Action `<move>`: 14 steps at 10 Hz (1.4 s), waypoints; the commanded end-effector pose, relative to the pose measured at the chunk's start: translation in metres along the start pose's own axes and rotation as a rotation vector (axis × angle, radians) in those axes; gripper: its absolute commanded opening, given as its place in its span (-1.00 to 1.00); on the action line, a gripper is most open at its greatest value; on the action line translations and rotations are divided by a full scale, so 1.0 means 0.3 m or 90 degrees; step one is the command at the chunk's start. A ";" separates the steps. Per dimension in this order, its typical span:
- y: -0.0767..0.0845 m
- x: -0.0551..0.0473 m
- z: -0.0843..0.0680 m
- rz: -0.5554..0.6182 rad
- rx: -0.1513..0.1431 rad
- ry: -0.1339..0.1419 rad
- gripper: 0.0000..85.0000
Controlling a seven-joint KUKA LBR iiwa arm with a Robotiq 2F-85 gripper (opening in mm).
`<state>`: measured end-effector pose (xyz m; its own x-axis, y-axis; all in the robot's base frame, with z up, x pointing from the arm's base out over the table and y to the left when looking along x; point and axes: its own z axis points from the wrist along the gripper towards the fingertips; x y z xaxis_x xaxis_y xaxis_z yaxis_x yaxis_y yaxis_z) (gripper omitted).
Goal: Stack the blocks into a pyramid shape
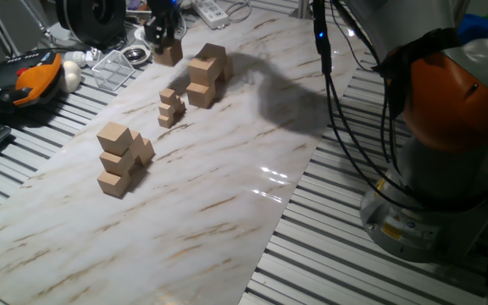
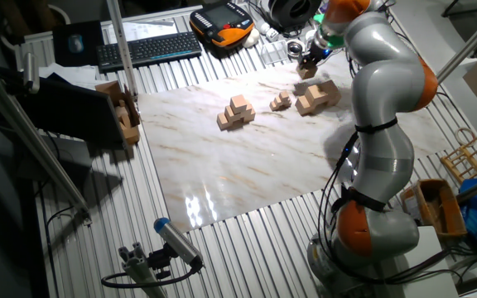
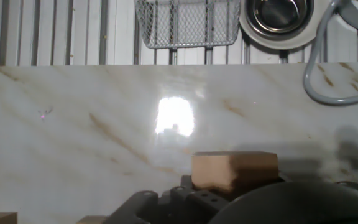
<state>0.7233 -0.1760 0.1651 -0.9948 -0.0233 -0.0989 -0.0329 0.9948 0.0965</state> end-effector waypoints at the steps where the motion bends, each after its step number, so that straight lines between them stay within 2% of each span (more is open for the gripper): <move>1: 0.002 0.003 -0.096 -0.001 0.002 0.004 -1.00; 3: -0.018 0.034 -0.137 -0.004 -0.005 0.011 -1.00; 4: -0.022 0.048 -0.150 -0.010 0.000 0.009 -1.00; 5: -0.023 0.070 -0.162 -0.016 0.014 0.004 -1.00; 8: -0.027 0.101 -0.178 -0.024 0.019 0.005 -1.00; 10: -0.036 0.121 -0.191 -0.024 0.015 0.013 -1.00; 14: -0.033 0.167 -0.205 -0.017 0.026 0.011 -1.00</move>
<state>0.6682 -0.1932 0.2200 -0.9951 -0.0512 -0.0850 -0.0558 0.9971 0.0521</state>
